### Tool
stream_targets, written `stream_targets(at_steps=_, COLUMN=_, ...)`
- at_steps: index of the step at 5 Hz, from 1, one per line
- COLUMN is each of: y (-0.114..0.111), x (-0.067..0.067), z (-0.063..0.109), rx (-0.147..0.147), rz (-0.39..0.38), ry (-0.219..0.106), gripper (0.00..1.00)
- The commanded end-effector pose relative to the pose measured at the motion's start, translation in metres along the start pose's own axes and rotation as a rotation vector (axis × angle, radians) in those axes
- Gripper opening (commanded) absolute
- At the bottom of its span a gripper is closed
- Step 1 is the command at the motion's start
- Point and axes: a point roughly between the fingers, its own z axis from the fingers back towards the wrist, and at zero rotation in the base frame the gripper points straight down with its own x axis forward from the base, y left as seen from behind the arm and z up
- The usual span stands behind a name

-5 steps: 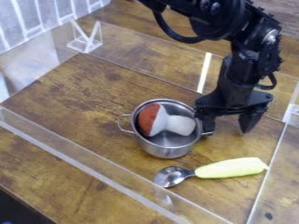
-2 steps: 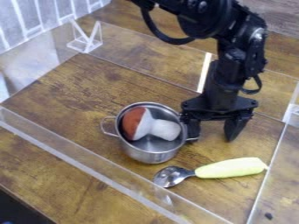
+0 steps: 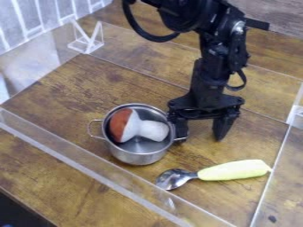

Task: Remove the mushroom from the silver pot and put it on the table

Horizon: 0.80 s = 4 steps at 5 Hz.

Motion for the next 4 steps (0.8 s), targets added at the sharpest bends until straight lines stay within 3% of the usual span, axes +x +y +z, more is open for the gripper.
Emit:
stream_targets(at_steps=1, y=0.006, x=0.012, z=0.019, rx=-0.025, rz=0.027, ry=-0.020, gripper=1.00)
stream_targets(at_steps=2, y=0.010, x=0.012, z=0.020, rx=-0.011, rz=0.026, ry=-0.014, gripper=0.00)
stream_targets(at_steps=4, y=0.011, x=0.010, z=0.029, rx=-0.015, rz=-0.002, ry=0.017, gripper=0.00)
